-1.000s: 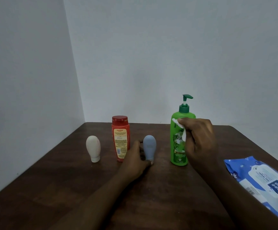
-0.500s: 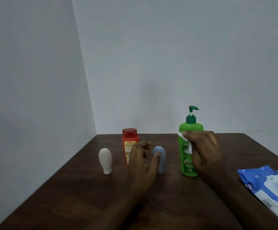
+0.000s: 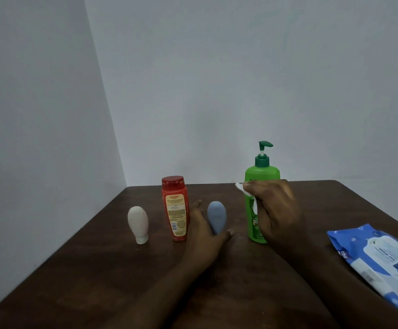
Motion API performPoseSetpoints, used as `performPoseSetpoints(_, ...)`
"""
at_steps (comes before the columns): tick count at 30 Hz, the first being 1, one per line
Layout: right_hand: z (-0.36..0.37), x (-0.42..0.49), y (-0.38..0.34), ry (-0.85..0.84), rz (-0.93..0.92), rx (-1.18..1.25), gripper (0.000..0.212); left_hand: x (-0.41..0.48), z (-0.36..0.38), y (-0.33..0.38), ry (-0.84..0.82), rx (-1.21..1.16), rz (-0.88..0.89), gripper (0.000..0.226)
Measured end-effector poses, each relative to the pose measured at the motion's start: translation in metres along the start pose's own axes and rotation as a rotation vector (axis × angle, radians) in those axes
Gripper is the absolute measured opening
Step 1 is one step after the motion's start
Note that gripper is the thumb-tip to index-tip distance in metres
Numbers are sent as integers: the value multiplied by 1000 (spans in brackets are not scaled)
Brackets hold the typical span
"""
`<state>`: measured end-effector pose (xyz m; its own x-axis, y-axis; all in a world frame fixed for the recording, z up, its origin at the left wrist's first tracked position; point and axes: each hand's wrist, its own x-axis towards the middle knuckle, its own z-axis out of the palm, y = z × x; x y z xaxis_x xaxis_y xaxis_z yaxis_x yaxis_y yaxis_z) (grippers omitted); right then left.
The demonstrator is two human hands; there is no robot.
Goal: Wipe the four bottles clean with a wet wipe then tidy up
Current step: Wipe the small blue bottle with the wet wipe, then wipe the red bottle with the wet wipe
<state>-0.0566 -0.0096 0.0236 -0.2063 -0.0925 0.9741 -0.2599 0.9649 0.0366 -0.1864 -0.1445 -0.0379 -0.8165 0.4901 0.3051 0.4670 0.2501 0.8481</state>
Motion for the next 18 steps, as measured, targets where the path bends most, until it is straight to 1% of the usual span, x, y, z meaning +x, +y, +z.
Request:
performPoseSetpoints(2, 1, 0, -2, -2, -2, 10, 33, 0, -3, 1, 16, -27, 2, 121)
performPoseSetpoints(4, 1, 1, -4, -8, 2, 9, 34, -1, -5, 4, 82, -30, 14, 113)
performPoseSetpoints(7, 3, 1, -4, -19, -10, 4, 35, -5, -9, 9, 153, 9, 19, 94)
performPoseSetpoints(9, 3, 0, -3, -26, -18, 4, 35, -8, -12, 13, 180, 52, 43, 77)
performPoseSetpoints(10, 3, -1, -2, -26, -17, 4, 35, -9, -17, 16, 215, 57, 90, 65)
performPoseSetpoints(12, 2, -2, -3, -26, -9, 4, 34, -10, -35, 30, 333, 6, 277, 38)
performPoseSetpoints(14, 0, -1, -4, -35, -7, 10, 34, -6, -64, 46, 527, -4, 484, 22)
performPoseSetpoints(15, 0, -1, -4, -33, -9, 16, 33, 0, -80, 52, 619, 18, 539, 16)
performPoseSetpoints(16, 1, 0, -3, -31, -6, 19, 33, 8, -95, 56, 674, 32, 534, 12)
performPoseSetpoints(17, 3, -1, -2, -34, 10, 22, 32, 19, -109, 56, 672, 31, 481, 13)
performPoseSetpoints(18, 6, -4, -1, -48, 39, 31, 32, 31, -121, 55, 602, 20, 404, 17)
